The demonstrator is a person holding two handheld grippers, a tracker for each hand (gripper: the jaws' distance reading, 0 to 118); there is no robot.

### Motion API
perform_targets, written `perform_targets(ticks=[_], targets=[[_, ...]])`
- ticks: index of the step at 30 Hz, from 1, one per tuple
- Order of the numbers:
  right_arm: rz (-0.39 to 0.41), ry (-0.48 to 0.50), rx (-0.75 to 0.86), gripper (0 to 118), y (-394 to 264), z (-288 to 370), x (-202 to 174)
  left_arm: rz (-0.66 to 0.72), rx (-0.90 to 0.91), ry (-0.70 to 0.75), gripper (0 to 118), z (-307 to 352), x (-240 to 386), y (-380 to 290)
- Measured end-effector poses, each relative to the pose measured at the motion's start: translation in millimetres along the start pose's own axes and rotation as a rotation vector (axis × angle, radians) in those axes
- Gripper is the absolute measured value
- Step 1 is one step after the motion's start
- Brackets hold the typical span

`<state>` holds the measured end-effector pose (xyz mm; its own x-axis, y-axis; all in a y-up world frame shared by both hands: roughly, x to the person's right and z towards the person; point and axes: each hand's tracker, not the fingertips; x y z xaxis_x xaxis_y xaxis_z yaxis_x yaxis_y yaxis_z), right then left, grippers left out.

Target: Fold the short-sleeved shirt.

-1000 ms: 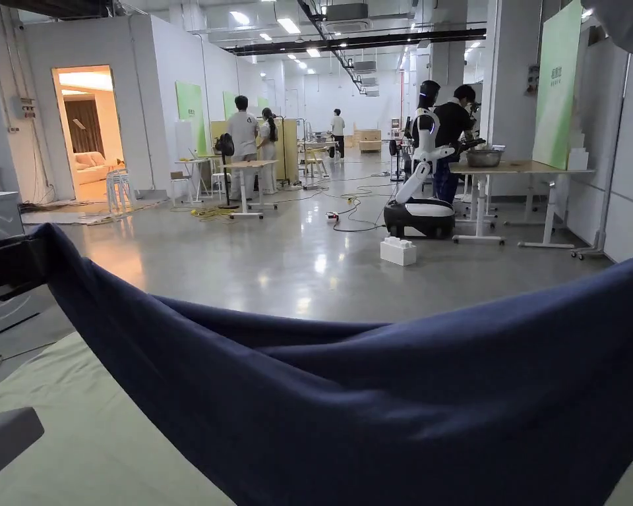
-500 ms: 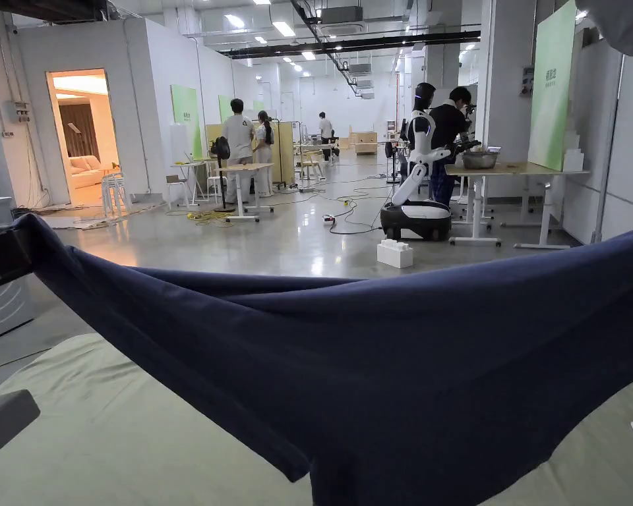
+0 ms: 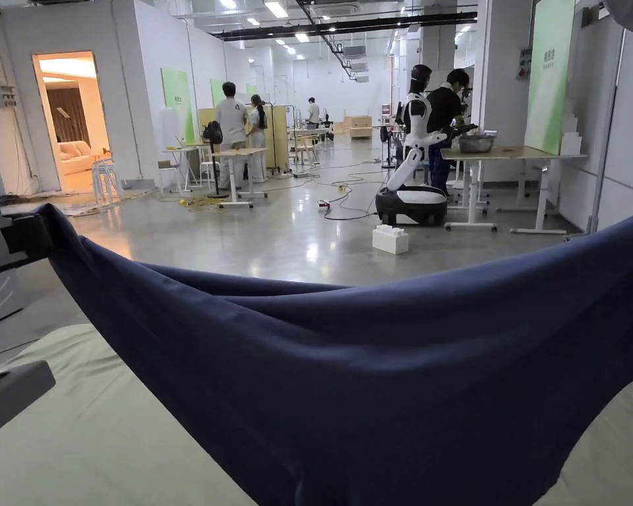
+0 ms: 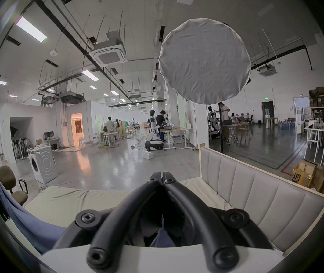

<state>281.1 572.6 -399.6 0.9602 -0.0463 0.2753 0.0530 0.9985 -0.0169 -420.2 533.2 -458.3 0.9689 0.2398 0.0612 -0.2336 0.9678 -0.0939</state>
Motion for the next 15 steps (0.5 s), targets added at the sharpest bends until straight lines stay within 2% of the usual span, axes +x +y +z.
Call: perform_targets(ticks=[8, 12, 15], targets=[[0.026, -0.005, -0.003, 0, -3, -54, -21, 0.023, -0.026, 0.032, 1, -60, -13, -6], [-0.008, -0.011, 0.030, 0, -1, -76, -27, 0.042, -0.024, 0.047, 1, -83, -18, -8], [0.010, -0.025, 0.013, 0, 4, -100, -36, 0.024, -0.035, 0.067, 1, -103, -18, -7]])
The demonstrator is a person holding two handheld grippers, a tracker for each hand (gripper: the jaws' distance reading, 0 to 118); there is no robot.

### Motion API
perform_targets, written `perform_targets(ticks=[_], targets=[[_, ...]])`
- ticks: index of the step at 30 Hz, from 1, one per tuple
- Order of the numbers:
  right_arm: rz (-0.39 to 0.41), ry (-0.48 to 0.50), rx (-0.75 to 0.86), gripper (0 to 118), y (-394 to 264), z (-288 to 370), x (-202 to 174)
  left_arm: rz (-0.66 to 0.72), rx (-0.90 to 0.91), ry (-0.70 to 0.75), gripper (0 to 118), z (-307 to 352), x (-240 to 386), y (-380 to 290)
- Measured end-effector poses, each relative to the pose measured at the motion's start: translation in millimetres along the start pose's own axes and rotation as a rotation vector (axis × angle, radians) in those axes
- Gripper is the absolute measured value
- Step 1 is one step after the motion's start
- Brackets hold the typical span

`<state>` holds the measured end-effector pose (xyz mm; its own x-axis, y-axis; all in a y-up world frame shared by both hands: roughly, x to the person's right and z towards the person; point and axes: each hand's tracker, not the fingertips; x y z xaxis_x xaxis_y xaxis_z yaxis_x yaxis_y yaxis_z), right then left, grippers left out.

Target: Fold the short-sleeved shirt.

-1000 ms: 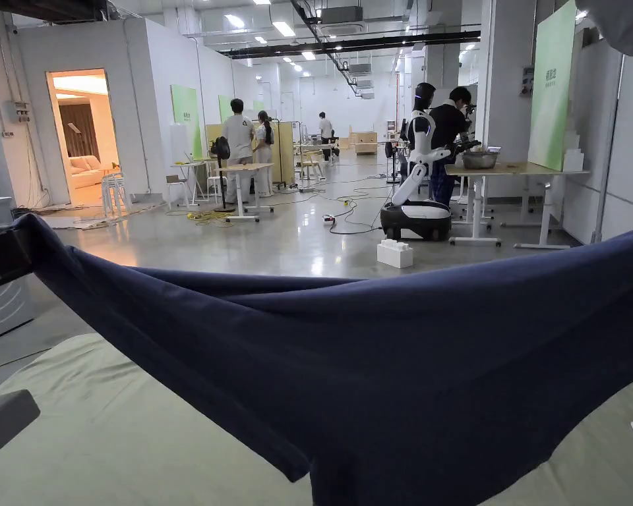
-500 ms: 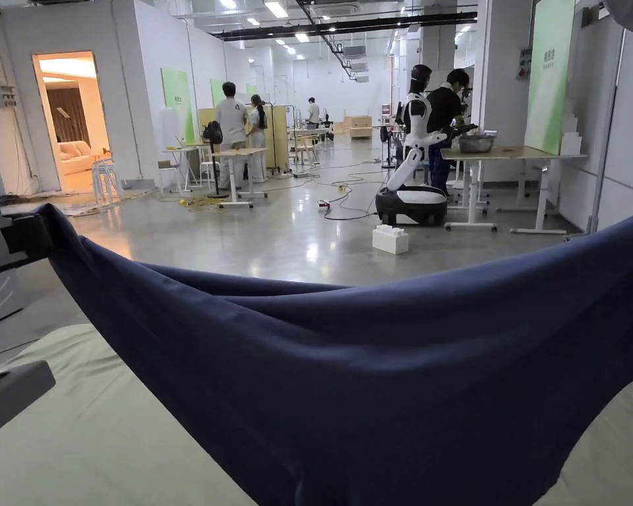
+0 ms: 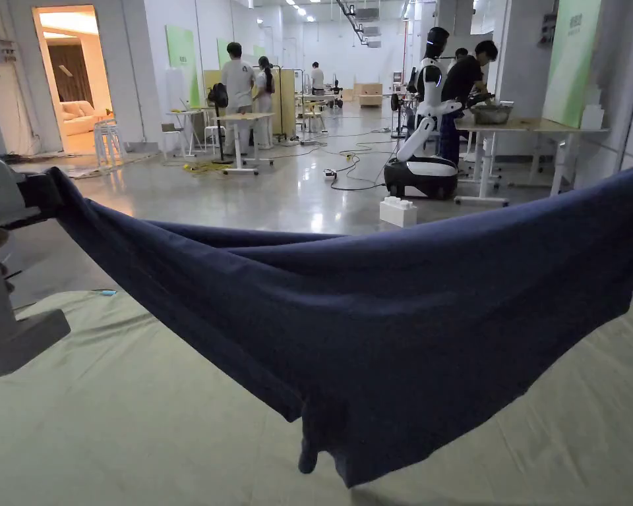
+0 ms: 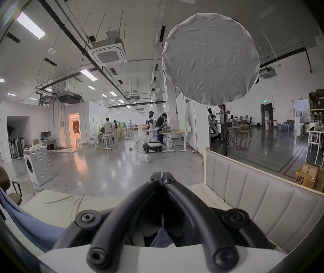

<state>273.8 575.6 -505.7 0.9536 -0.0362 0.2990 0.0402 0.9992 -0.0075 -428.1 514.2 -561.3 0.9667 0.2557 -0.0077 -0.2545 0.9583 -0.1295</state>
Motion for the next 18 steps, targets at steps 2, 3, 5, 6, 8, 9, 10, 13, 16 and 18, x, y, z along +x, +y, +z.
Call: perform_targets(ticks=[2, 3, 5, 6, 8, 9, 10, 13, 16, 18], targets=[[0.000, -0.006, 0.001, 0, 0, -12, -7, 0.001, 0.004, 0.014, 1, -7, 2, -2], [0.001, -0.011, -0.005, 0, -1, -17, -10, 0.007, 0.001, 0.020, 1, -13, 0, -3], [0.004, -0.018, -0.019, 0, -6, -28, -15, 0.014, -0.005, 0.027, 1, -19, -1, -7], [-0.012, -0.016, -0.041, 0, -12, -32, -16, 0.020, -0.008, 0.026, 1, -21, -2, -10], [-0.023, -0.010, -0.056, 0, -23, -36, -18, 0.022, -0.015, 0.014, 1, -23, -5, -20], [-0.024, 0.000, -0.054, 0, -31, -36, -18, 0.010, -0.023, 0.008, 1, -24, -7, -26], [-0.014, 0.003, -0.064, 0, -39, -36, -19, -0.009, -0.038, 0.010, 1, -23, -8, -34], [0.020, 0.048, -0.111, 0, -78, -24, -14, -0.011, -0.086, -0.004, 1, -13, -22, -70], [-0.007, 0.092, -0.172, 0, -131, 0, -3, -0.005, -0.142, -0.024, 1, 6, -37, -120], [-0.011, 0.110, -0.217, 0, -174, 19, 10, 0.067, -0.162, -0.042, 1, 29, -51, -162]])
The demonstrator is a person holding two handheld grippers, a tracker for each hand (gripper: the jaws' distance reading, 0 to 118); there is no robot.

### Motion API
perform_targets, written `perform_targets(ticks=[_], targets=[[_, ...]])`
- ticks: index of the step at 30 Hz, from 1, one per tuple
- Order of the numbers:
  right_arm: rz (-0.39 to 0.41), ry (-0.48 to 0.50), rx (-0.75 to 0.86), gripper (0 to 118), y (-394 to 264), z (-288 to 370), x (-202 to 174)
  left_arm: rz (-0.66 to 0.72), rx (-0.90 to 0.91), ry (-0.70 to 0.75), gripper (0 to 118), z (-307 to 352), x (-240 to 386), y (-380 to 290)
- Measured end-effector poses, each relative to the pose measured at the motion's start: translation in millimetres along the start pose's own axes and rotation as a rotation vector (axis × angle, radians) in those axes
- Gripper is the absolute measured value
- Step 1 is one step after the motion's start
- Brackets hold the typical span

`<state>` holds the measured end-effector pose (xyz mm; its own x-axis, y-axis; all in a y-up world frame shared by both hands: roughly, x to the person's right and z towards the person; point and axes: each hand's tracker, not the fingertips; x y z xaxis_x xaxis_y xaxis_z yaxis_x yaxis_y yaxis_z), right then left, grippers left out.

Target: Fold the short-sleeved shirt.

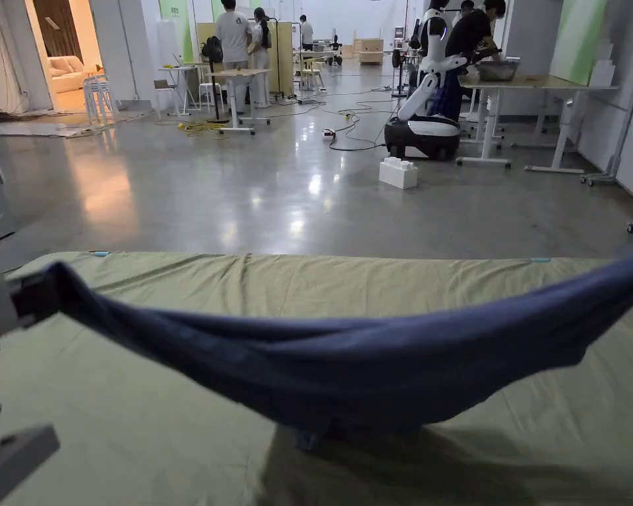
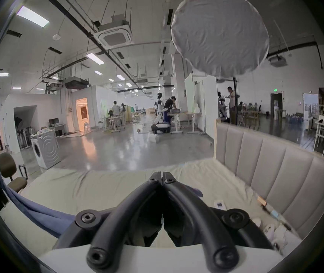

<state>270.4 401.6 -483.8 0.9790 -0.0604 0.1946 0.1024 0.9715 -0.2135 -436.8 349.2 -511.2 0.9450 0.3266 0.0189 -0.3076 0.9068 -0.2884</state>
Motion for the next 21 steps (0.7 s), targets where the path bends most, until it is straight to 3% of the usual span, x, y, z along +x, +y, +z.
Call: perform_targets(ticks=[1, 3, 5, 10, 18, 21], targets=[[-0.039, -0.002, -0.059, 0, -21, 6, 5, 0.023, -0.050, -0.009, 1, 7, -8, -18], [-0.039, 0.025, -0.052, 0, -58, 24, 15, 0.007, -0.084, -0.002, 1, 26, -17, -56], [-0.058, -0.011, -0.056, 0, -94, 44, 25, 0.019, -0.183, 0.003, 1, 46, -29, -93], [-0.172, -0.029, -0.147, 0, -163, 98, 49, 0.091, -0.241, -0.003, 1, 100, -50, -171], [-0.294, -0.119, -0.256, 0, -241, 184, 84, 0.180, -0.264, 0.016, 1, 161, -78, -233], [-0.295, -0.147, -0.302, 0, -265, 197, 91, 0.196, -0.285, 0.033, 1, 166, -87, -248]])
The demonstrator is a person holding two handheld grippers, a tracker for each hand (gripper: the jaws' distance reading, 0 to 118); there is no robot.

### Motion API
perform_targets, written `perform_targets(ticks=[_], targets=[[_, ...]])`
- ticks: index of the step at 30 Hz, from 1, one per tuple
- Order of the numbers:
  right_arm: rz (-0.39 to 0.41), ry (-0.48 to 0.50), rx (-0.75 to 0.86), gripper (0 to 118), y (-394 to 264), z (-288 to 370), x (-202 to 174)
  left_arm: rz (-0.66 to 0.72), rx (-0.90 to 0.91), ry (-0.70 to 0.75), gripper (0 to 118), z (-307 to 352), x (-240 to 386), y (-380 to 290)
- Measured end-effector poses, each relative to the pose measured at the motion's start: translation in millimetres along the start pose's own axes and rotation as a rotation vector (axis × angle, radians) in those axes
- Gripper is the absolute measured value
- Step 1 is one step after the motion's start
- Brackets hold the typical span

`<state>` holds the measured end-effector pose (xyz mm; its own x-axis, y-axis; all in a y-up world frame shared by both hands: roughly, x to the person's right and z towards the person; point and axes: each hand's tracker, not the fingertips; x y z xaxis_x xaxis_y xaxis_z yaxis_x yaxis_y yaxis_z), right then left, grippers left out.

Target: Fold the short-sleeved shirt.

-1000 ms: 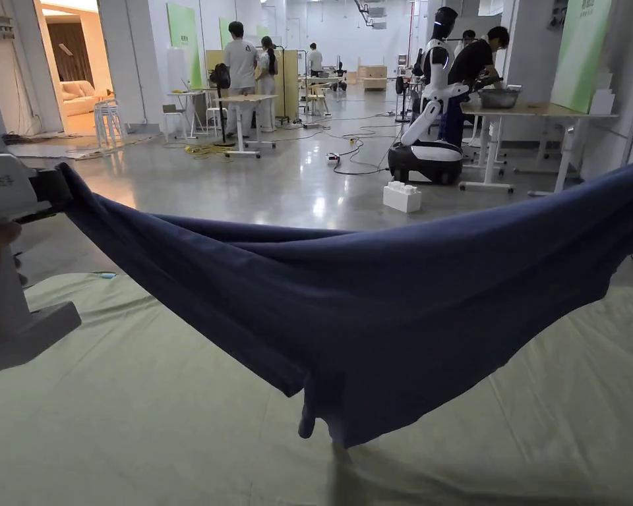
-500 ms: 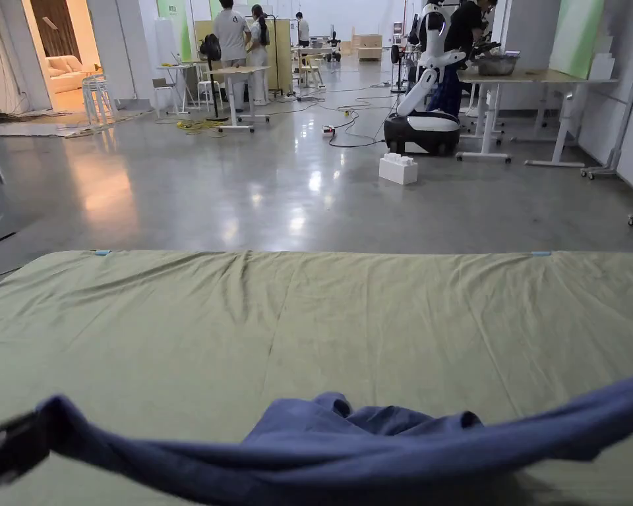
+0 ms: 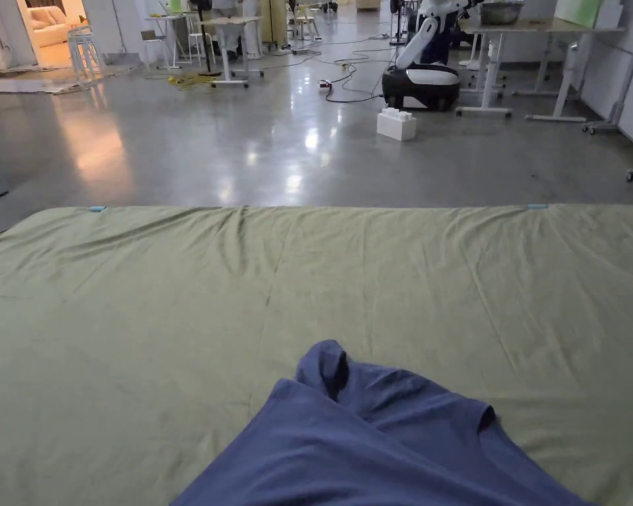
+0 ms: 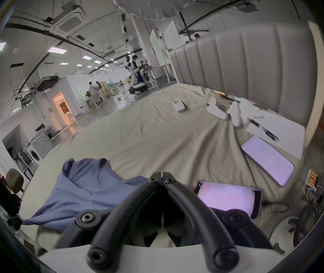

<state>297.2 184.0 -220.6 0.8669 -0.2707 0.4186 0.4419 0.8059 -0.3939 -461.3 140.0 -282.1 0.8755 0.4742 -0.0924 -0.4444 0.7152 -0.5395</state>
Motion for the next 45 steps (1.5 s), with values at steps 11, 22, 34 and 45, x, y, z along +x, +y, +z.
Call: perform_targets(ticks=[11, 22, 34, 45], targets=[[-0.021, -0.032, -0.111, 16, -55, -17, 28, 0.022, -0.045, 0.046, 23, -13, -14, -23], [0.009, -0.011, 0.050, 82, -22, 46, 32, -0.298, 0.098, 0.192, 88, 41, 9, 15], [0.264, 0.209, 0.291, 83, -15, 134, -75, -0.435, 0.354, 0.121, 84, 114, 130, 21], [0.469, 0.184, 0.331, 1, -15, 162, -92, -0.563, 0.397, 0.055, 1, 160, 159, 8]])
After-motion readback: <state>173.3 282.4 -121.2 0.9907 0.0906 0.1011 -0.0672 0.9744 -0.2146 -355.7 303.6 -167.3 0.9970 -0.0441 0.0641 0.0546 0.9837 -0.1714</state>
